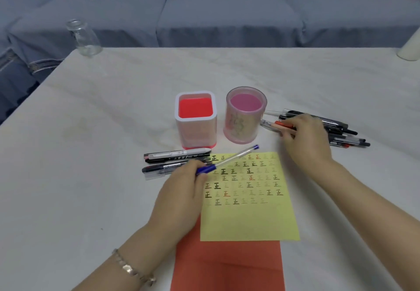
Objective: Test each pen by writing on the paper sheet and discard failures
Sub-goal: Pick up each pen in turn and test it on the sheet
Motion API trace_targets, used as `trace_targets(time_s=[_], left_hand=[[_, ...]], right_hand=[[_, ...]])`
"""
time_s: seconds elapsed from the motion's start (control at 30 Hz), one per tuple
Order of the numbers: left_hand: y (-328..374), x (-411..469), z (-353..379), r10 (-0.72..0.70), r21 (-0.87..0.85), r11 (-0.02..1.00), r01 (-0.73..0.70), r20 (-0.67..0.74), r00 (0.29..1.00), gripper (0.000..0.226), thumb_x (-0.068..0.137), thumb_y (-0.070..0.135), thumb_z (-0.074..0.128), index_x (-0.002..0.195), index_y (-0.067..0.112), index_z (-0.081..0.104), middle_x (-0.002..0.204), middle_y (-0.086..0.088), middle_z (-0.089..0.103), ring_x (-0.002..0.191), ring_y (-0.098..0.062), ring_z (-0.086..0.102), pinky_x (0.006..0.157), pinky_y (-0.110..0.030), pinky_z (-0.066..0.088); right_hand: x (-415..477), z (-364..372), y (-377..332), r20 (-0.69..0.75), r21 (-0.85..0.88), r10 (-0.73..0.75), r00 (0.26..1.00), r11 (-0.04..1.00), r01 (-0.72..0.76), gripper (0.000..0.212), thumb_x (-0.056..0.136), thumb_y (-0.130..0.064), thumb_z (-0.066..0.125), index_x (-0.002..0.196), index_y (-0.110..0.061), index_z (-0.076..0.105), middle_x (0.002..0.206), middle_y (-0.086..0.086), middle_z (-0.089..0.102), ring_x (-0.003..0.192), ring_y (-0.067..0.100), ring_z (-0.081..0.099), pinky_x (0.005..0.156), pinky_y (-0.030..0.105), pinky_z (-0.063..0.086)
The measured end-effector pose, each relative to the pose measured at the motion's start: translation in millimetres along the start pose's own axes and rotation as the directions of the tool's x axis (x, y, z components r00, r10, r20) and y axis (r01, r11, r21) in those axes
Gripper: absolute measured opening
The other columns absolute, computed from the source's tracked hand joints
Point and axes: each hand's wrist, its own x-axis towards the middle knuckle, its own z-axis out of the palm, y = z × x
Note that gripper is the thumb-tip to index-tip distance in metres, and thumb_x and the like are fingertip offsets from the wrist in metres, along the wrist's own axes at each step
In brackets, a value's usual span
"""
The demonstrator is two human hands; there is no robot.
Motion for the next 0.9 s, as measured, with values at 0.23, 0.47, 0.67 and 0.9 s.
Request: trace_targets(time_s=[0.23,0.47,0.67,0.9], left_hand=[[-60,11,-15,0.142,0.415,0.906,-0.085,-0.109,0.984,0.034,0.082,0.026,0.035,0.086,0.011,0.065,0.082,-0.007,0.06,0.073,-0.032,0.055,0.064,-0.036,0.044],[-80,7,-14,0.206,0.551,0.826,-0.118,-0.1,0.973,0.036,0.078,0.027,0.037,0.086,0.011,0.069,0.079,-0.005,0.058,0.071,-0.029,0.052,0.064,-0.034,0.039],[-29,8,-1,0.343,0.29,0.91,-0.296,-0.123,0.931,0.044,0.08,0.033,0.045,0.114,0.008,0.058,0.11,-0.011,0.059,0.103,-0.022,0.045,0.09,-0.034,0.034],[38,1,22,0.696,0.274,0.665,-0.695,0.112,0.71,0.03,0.085,0.031,0.043,0.099,0.014,0.063,0.076,0.003,0.063,0.068,-0.015,0.057,0.066,-0.023,0.035]], right_hand=[[13,15,4,0.169,-0.467,0.046,0.984,0.883,0.039,0.024,0.092,-0.012,0.044,0.111,-0.005,0.057,0.117,0.016,0.054,0.113,0.035,0.042,0.085,0.038,0.032],[-16,-22,1,0.08,-0.145,-0.038,0.996,0.988,0.05,0.024,0.094,-0.014,0.045,0.111,-0.006,0.061,0.105,0.015,0.055,0.094,0.036,0.053,0.069,0.037,0.038],[-69,-65,-16,0.234,0.186,-0.185,0.954,0.972,0.143,0.014,0.09,-0.023,0.055,0.099,-0.024,0.065,0.091,-0.013,0.053,0.078,0.005,0.053,0.07,0.022,0.044],[-97,-91,-49,0.289,0.46,-0.349,0.892,0.867,0.19,0.013,0.072,-0.044,0.068,0.081,-0.035,0.071,0.078,-0.014,0.065,0.076,-0.001,0.06,0.064,0.005,0.04]])
